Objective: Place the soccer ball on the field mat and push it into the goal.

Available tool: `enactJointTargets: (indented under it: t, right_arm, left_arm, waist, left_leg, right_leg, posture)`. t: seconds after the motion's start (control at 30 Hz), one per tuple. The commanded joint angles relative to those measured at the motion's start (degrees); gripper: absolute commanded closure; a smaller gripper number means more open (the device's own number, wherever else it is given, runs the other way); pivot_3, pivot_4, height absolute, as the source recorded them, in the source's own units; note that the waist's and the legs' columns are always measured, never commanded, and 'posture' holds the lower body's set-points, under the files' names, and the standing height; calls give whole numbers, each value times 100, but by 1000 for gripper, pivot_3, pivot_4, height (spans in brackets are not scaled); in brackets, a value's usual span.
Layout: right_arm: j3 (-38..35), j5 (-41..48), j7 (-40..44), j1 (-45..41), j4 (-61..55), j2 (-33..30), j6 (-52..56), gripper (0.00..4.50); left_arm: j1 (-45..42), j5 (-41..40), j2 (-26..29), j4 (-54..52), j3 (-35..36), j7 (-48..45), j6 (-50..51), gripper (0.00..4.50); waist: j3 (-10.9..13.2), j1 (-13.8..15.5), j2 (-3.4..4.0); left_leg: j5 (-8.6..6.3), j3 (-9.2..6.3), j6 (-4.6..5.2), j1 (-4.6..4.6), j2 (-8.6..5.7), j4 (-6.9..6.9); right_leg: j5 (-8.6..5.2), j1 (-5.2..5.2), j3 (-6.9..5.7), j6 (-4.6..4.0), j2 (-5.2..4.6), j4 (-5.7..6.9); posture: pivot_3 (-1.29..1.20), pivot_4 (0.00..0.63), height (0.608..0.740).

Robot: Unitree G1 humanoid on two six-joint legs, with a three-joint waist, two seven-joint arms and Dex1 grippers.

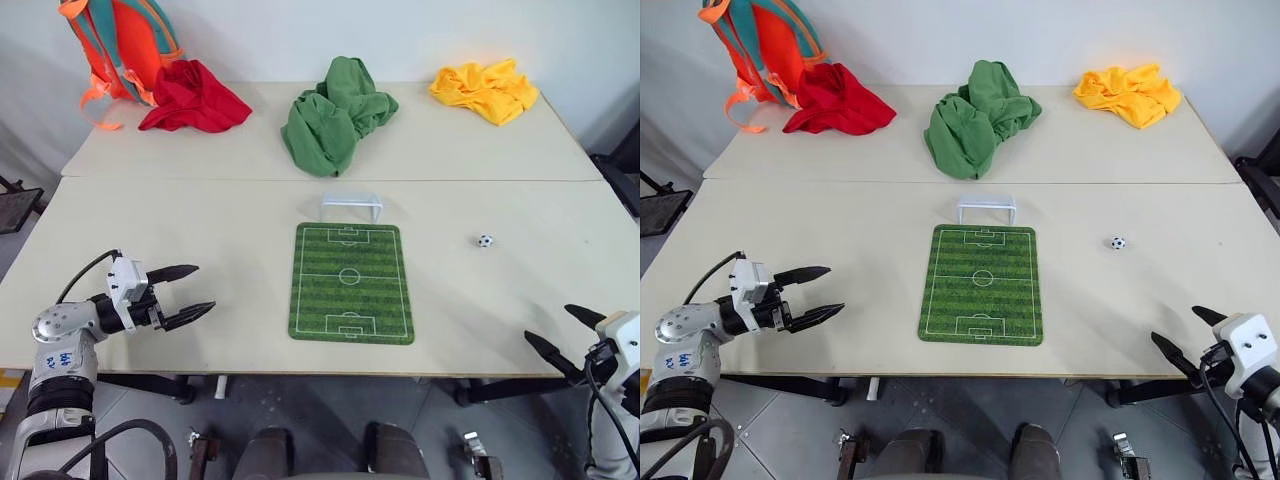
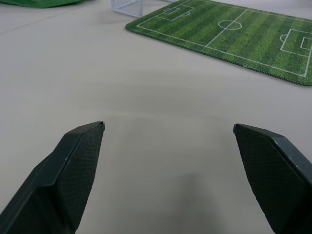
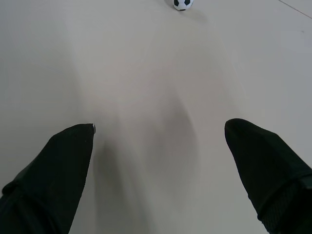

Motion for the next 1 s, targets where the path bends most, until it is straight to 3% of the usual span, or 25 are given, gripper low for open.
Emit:
enactJointTargets:
  t: [0.03,0.13,0.47,0.77,0.9,1.0]
  right_arm:
    - [-188,154,-55,25,-184,-75,39,15]
    - [-201,190,-66,81,-250,-84,95,15]
    - [-315,709,-349,-213,-1325,-568,1912,15]
    - [796,684,-381,-2253,-1229,-851,2919,15]
    - [1700,359,-179,-3539,-144,-677,3124,15]
    - [2028,-37,-160,-4098,759,-465,2566,15]
  left_arm:
    - [-132,15,68,147,59,49,-112,0]
    - [-183,-20,54,132,87,189,35,0]
    - [-217,-99,2,-195,36,284,429,0]
    - [-437,-412,-332,-911,-52,-71,522,0]
    - [-316,-557,-409,-1527,-184,-144,779,0]
    - [-50,-616,-372,-1965,-152,-72,926,0]
  waist:
    - [0,-2,0]
    - [0,0,0]
    - [0,2,0]
    - [5,-2,-5]
    - [13,-23,-9]
    - [15,-21,-8]
  left_leg:
    - [0,0,0,0,0,0]
    - [0,0,0,0,0,0]
    - [0,1,0,-1,1,2]
    - [-2,0,-3,-7,7,21]
    - [-8,6,4,-20,3,36]
    - [-11,5,4,-19,7,45]
  right_leg:
    - [0,0,0,0,0,0]
    - [0,0,0,0,0,1]
    - [0,-2,1,0,0,5]
    - [1,-3,1,-2,6,12]
    - [3,-6,4,1,3,7]
    - [3,-5,3,1,5,12]
  posture:
    - [0,150,740]
    - [0,150,740]
    - [0,150,740]
    - [0,150,740]
    - [0,150,740]
    - [0,150,740]
